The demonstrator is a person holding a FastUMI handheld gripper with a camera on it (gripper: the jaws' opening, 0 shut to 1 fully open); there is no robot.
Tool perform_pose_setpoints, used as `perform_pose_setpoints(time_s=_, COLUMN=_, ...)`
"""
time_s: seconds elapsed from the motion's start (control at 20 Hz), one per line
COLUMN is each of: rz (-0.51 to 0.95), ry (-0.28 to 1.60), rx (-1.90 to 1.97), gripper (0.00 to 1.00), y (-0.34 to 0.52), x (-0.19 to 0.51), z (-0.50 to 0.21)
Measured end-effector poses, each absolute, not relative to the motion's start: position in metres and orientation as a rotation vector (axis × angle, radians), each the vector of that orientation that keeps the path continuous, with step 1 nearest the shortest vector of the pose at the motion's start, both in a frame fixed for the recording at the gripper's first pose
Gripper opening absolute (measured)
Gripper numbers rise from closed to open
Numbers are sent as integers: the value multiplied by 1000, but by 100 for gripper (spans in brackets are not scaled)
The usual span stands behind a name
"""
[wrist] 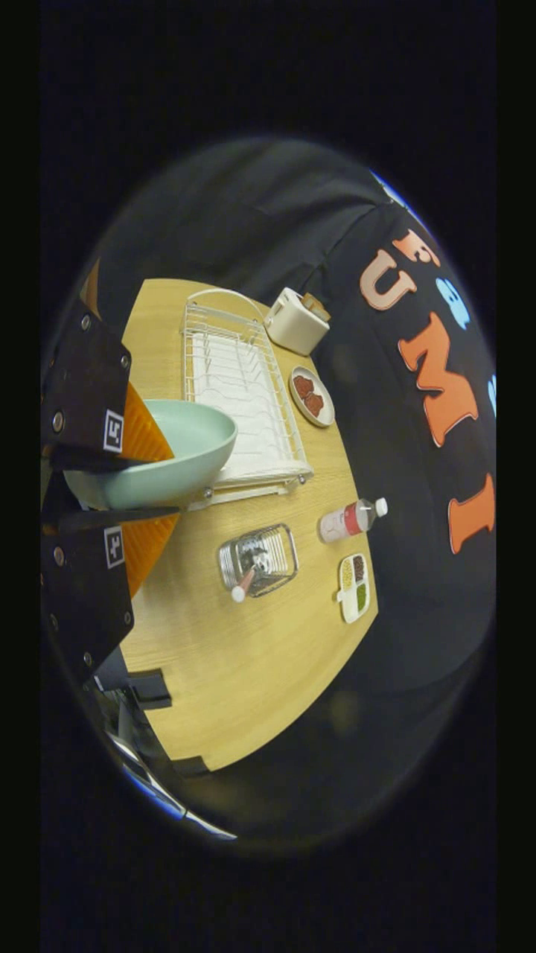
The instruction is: Take the plate from the dish rack, then take the spoon from the basket and place it into the plate.
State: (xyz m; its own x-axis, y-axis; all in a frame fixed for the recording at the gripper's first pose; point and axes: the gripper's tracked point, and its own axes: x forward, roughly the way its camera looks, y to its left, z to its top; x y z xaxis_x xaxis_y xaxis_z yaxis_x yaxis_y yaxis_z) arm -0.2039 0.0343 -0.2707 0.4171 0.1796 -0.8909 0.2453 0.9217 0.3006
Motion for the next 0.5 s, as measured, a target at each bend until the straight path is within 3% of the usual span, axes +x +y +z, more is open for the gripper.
perform_pose_setpoints(time_s=0.5, rz=18, ry=1170, rx=697, gripper=22, y=60, x=-239, z=-341)
